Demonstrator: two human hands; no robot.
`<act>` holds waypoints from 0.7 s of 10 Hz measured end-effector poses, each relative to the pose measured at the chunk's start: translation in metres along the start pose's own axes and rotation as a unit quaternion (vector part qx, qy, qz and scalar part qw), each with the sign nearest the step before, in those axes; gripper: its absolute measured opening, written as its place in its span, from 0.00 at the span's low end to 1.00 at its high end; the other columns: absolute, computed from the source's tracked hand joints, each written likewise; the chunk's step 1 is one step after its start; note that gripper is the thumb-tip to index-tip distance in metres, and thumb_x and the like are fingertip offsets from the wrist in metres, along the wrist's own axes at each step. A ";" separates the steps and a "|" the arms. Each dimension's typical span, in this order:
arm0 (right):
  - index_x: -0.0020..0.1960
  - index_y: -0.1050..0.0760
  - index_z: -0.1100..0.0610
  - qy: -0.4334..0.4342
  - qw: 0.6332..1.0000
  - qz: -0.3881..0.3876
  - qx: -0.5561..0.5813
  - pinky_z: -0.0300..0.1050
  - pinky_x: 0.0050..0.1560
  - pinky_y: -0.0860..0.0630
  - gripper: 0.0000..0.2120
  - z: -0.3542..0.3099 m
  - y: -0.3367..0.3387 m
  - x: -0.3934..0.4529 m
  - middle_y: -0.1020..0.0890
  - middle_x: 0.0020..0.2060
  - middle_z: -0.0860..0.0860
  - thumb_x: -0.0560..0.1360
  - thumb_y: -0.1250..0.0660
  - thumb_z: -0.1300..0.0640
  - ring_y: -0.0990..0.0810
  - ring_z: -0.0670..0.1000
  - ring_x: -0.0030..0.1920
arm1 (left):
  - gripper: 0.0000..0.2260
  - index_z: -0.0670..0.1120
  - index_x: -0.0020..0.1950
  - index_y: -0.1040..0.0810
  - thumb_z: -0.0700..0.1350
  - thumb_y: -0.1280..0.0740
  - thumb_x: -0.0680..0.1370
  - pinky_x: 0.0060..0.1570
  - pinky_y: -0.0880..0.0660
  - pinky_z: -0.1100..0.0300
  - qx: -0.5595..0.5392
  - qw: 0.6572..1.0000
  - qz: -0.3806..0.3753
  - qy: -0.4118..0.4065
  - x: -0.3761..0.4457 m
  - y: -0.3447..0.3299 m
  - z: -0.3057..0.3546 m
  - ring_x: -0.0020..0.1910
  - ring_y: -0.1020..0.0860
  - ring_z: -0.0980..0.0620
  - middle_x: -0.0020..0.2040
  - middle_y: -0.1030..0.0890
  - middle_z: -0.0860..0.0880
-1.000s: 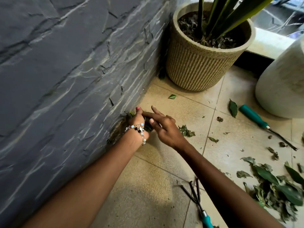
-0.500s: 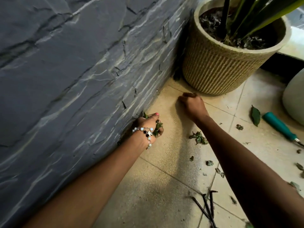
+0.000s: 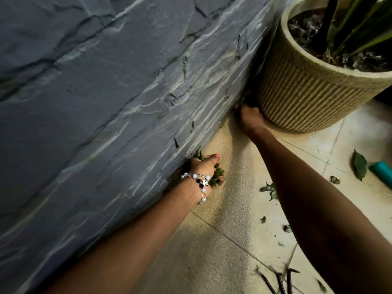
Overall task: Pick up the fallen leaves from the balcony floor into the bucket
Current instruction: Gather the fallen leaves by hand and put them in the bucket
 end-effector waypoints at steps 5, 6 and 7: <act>0.54 0.18 0.62 -0.028 0.859 0.034 0.510 0.46 0.54 0.20 0.10 0.005 0.047 -0.194 0.15 0.48 0.53 0.73 0.30 0.67 0.16 0.47 0.47 | 0.18 0.42 0.48 0.24 0.58 0.33 0.77 0.39 0.21 0.55 0.085 0.991 0.081 -0.064 -0.022 -0.024 -0.012 0.37 0.21 0.47 0.42 0.20 0.46; 0.54 0.17 0.61 -0.008 0.859 0.017 0.512 0.44 0.54 0.21 0.11 0.008 0.054 -0.219 0.15 0.48 0.54 0.73 0.30 0.68 0.16 0.48 0.49 | 0.22 0.46 0.42 0.19 0.63 0.39 0.78 0.36 0.25 0.58 0.051 0.998 -0.022 -0.029 -0.039 -0.058 -0.029 0.34 0.23 0.48 0.35 0.18 0.48; 0.50 0.16 0.60 -0.035 0.868 0.050 0.494 0.39 0.50 0.21 0.10 0.024 0.061 -0.238 0.14 0.46 0.53 0.70 0.26 0.67 0.16 0.46 0.47 | 0.24 0.46 0.40 0.19 0.66 0.39 0.76 0.37 0.26 0.59 0.066 0.994 -0.085 0.027 -0.052 -0.076 -0.052 0.34 0.22 0.47 0.36 0.18 0.47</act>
Point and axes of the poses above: each hand's wrist, its own x-axis towards the middle knuckle, its own y-axis out of the back of the hand, z = x × y, the point moved 9 cm from there along x, towards the middle knuckle
